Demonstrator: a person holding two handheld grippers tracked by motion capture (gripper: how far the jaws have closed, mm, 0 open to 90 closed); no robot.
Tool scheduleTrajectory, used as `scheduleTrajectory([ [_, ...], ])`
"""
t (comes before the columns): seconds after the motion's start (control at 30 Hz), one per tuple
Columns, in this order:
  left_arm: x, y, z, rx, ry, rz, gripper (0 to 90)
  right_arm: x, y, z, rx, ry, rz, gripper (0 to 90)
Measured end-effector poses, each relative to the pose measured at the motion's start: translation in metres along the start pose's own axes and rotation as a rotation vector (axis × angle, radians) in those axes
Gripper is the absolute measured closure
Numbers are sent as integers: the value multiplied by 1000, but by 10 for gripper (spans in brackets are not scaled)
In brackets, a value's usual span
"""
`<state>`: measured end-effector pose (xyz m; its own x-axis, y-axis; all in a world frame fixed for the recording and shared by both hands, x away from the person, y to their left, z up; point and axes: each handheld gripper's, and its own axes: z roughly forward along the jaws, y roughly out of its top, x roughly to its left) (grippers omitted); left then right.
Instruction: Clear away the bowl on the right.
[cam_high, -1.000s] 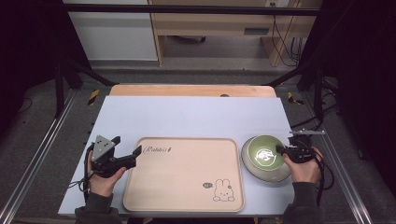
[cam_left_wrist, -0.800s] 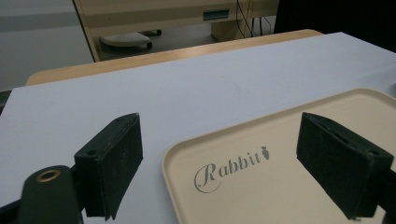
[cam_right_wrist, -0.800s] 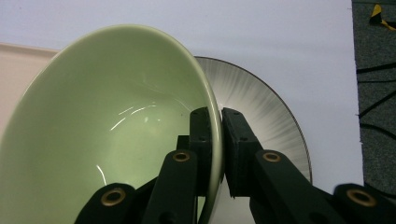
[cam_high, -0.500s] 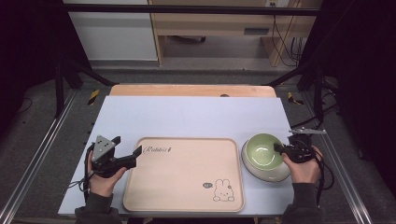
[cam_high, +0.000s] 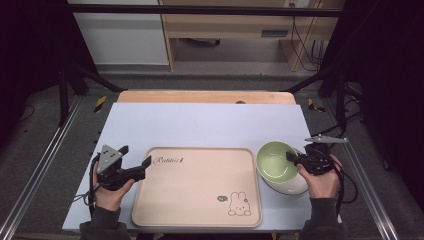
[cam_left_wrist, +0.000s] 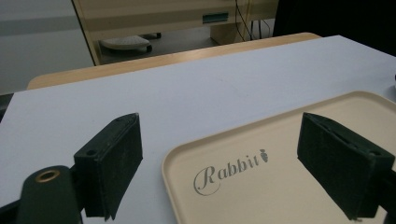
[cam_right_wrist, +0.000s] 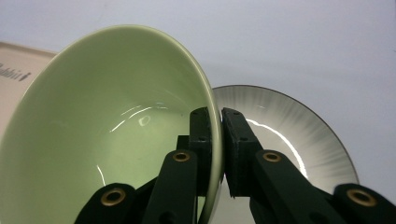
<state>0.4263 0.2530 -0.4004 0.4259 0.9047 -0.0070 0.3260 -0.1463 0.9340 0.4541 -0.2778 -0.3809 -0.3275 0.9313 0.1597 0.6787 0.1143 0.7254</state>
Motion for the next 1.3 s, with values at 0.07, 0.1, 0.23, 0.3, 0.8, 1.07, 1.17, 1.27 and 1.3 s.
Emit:
scheduleTrajectory([
  [0.07,0,0,0,3,0,3,136,5,1,-1,-8,6,-14,832],
  [0.1,0,0,0,3,0,3,136,5,1,-1,-8,6,-14,832],
  [0.23,0,0,0,4,0,3,136,13,3,-2,-8,8,-40,831],
  [0.3,0,0,0,2,1,1,136,18,4,-2,-11,16,-52,831],
  [0.8,0,0,0,4,-1,0,135,44,10,3,-14,90,-110,831],
  [1.07,0,-1,1,7,-3,1,134,54,12,7,-14,112,-124,831],
  [1.17,0,-1,1,8,-4,1,134,57,13,9,-12,116,-131,831],
  [1.27,0,-1,1,7,-5,0,134,61,14,11,-7,125,-136,831],
  [1.3,0,-1,1,7,-4,1,134,62,14,12,-10,129,-139,831],
])
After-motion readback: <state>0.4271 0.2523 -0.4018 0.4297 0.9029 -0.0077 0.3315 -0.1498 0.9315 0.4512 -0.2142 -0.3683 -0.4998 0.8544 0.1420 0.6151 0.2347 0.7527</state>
